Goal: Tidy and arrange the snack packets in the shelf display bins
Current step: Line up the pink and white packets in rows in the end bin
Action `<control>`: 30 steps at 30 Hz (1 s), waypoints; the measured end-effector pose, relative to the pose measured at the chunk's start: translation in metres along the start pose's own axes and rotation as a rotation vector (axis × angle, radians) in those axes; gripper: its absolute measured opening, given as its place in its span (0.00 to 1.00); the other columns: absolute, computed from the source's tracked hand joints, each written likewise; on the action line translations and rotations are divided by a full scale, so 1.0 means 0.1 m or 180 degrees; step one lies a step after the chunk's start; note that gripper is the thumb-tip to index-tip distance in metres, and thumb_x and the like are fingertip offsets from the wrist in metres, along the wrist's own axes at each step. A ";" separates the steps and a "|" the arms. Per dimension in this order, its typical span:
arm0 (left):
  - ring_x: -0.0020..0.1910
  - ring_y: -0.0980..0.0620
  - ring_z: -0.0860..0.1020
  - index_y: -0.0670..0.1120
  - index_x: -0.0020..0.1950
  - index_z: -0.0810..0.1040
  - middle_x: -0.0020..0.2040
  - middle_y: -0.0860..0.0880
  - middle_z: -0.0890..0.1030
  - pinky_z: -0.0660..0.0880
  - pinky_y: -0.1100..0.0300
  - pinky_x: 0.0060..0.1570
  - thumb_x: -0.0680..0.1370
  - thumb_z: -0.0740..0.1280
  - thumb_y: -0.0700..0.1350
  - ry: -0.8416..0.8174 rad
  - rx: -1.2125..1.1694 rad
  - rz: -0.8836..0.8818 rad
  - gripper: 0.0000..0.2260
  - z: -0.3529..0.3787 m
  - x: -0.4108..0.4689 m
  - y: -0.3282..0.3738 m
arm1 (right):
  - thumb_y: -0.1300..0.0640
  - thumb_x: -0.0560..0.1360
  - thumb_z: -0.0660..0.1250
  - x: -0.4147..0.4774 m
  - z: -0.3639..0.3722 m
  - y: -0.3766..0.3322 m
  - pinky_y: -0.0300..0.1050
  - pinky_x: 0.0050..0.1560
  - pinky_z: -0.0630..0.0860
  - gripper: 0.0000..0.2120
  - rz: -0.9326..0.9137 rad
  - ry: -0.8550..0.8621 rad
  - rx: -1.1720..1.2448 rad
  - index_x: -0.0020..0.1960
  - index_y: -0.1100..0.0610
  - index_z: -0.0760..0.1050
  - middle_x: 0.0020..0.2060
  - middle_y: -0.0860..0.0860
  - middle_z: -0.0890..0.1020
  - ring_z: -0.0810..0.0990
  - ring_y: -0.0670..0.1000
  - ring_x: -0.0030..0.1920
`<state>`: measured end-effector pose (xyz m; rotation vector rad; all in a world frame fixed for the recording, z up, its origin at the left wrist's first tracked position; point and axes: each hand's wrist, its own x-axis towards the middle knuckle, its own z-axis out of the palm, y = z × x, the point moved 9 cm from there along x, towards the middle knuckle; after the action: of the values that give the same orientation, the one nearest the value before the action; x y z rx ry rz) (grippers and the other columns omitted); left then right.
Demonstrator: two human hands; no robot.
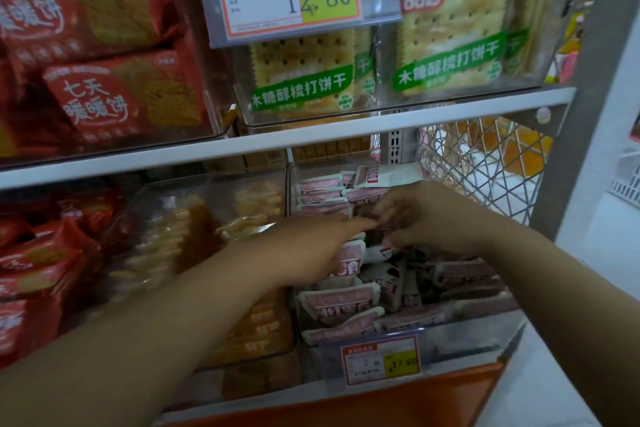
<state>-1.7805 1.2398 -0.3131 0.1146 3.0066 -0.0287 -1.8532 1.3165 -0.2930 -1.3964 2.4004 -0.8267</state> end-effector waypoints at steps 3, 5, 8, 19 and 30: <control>0.62 0.49 0.71 0.60 0.72 0.61 0.66 0.52 0.68 0.73 0.51 0.56 0.77 0.65 0.42 -0.0178 0.0121 0.0068 0.28 0.01 0.03 0.03 | 0.55 0.67 0.76 -0.11 -0.04 0.15 0.34 0.46 0.70 0.16 0.0118 -0.0116 -0.0670 0.54 0.51 0.79 0.46 0.44 0.79 0.78 0.45 0.48; 0.63 0.49 0.69 0.58 0.70 0.64 0.65 0.52 0.68 0.71 0.54 0.56 0.77 0.66 0.42 -0.0246 0.0339 0.0074 0.24 -0.01 0.06 0.06 | 0.53 0.68 0.75 -0.14 0.06 0.17 0.40 0.53 0.71 0.19 0.0126 -0.0297 -0.1075 0.58 0.51 0.78 0.53 0.45 0.79 0.77 0.48 0.54; 0.62 0.48 0.69 0.55 0.69 0.67 0.63 0.51 0.70 0.69 0.53 0.55 0.77 0.66 0.47 -0.0244 0.0761 0.0164 0.21 -0.08 0.06 0.12 | 0.54 0.70 0.72 -0.14 0.11 0.14 0.42 0.58 0.71 0.17 0.0046 -0.0197 -0.1299 0.59 0.49 0.78 0.57 0.47 0.80 0.76 0.49 0.57; 0.52 0.52 0.72 0.50 0.59 0.74 0.59 0.53 0.70 0.72 0.54 0.50 0.76 0.66 0.52 -0.0261 0.0513 0.0152 0.13 -0.03 -0.07 0.01 | 0.52 0.76 0.62 0.09 -0.14 -0.16 0.43 0.42 0.69 0.04 -0.0268 0.0802 -0.1684 0.48 0.49 0.76 0.41 0.50 0.76 0.77 0.53 0.44; 0.60 0.50 0.72 0.52 0.63 0.72 0.67 0.52 0.70 0.73 0.51 0.56 0.76 0.66 0.52 -0.0159 0.0349 0.0097 0.16 0.01 -0.06 -0.07 | 0.58 0.79 0.60 -0.05 -0.48 -0.07 0.42 0.34 0.72 0.04 -0.0012 0.1357 -0.0443 0.46 0.53 0.66 0.38 0.54 0.78 0.78 0.49 0.35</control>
<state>-1.7746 1.2327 -0.3128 0.1681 2.9521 -0.1906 -1.8685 1.3345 -0.2502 -1.3880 2.8192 -1.0686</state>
